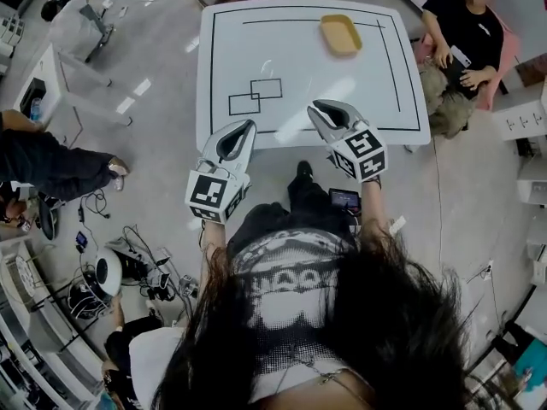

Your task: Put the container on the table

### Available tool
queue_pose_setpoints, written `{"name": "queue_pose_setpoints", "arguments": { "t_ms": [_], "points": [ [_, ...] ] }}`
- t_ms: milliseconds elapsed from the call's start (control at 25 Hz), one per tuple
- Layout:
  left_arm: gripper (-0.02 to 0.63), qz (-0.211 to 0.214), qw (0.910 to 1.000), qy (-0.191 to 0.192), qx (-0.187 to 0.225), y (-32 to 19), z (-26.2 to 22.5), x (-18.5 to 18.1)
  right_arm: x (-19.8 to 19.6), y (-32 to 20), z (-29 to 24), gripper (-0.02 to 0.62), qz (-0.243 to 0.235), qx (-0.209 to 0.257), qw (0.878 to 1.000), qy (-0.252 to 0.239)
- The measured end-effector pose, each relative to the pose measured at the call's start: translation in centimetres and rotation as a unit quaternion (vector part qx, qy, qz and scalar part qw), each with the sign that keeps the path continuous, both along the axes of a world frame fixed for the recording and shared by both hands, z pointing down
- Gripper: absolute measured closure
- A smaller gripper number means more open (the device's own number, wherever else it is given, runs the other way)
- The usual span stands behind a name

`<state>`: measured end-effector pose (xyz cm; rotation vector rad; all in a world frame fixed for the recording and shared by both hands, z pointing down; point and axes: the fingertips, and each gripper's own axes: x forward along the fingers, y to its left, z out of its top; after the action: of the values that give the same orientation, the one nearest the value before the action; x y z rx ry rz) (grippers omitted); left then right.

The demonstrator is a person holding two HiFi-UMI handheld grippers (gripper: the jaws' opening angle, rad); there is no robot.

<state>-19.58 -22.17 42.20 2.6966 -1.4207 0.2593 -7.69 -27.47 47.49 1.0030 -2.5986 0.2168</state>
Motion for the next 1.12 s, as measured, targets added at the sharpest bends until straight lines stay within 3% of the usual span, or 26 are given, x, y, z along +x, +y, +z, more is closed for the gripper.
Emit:
{"name": "queue_pose_setpoints", "arguments": {
  "t_ms": [360, 640, 920, 1120],
  "points": [
    [0.606, 0.020, 0.9997, 0.008, -0.008, 7.1, 0.9, -2.6, -3.1, 7.9, -0.4, 0.534, 0.004, -0.001, 1.000, -0.005],
    [0.606, 0.020, 0.9996, 0.020, -0.001, 10.0, 0.3, -3.2, -4.3, 10.7, -1.2, 0.553, -0.010, 0.000, 1.000, -0.008],
    [0.606, 0.015, 0.9998, 0.017, 0.001, 11.4, 0.0, -2.6, -3.7, 12.2, -1.8, 0.569, -0.015, 0.003, 1.000, -0.019],
    [0.606, 0.015, 0.9997, 0.017, -0.002, 12.9, -0.3, 0.2, -1.1, 14.0, -1.5, 0.589, -0.016, -0.003, 1.000, -0.017]
  ]
}}
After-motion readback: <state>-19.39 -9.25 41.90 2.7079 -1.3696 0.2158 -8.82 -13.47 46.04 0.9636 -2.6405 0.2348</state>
